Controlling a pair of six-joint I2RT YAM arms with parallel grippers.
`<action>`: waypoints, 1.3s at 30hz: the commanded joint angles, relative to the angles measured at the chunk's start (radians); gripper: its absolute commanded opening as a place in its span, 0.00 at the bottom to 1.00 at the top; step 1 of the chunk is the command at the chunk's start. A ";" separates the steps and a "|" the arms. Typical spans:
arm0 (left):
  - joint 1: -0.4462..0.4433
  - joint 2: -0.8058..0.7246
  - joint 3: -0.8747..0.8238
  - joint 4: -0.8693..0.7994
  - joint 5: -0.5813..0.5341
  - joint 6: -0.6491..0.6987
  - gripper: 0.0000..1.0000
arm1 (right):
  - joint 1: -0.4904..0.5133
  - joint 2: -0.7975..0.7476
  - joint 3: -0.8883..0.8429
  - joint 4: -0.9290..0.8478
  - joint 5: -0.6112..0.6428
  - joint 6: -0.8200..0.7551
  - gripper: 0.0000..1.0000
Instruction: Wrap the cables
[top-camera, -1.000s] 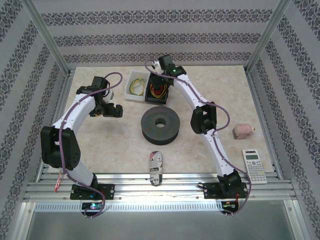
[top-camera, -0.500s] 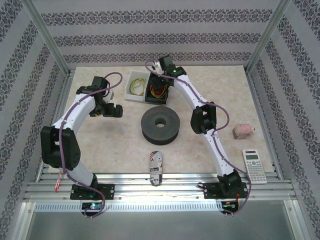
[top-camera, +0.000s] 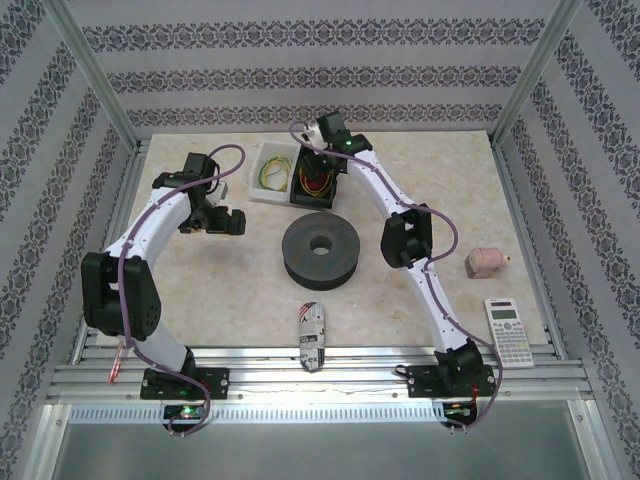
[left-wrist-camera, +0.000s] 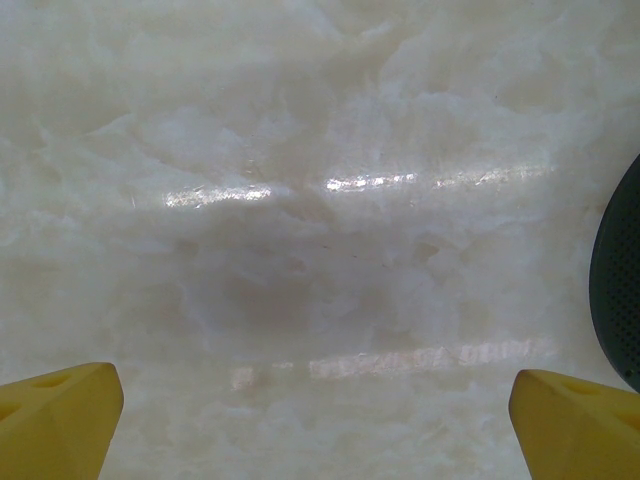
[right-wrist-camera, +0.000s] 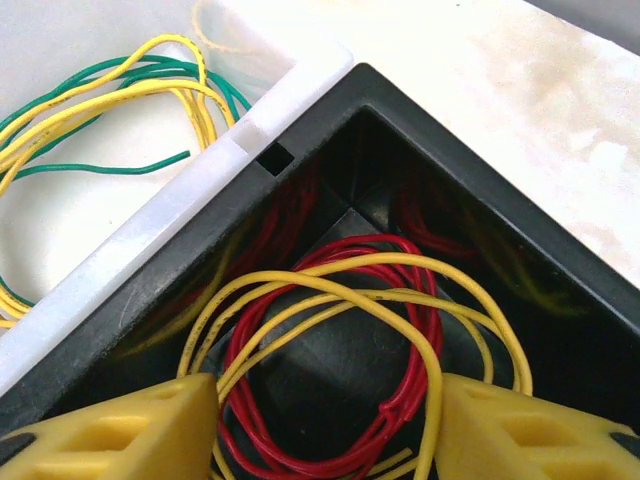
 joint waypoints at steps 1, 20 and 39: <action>-0.009 -0.003 -0.005 -0.022 -0.016 0.021 0.99 | -0.009 0.032 0.029 -0.014 -0.030 0.014 0.55; -0.009 -0.021 0.005 -0.024 -0.010 0.015 1.00 | -0.030 -0.098 -0.052 -0.002 -0.022 -0.001 0.16; -0.009 -0.087 -0.029 -0.014 0.001 0.000 1.00 | -0.092 -0.113 -0.063 0.025 0.064 -0.170 0.00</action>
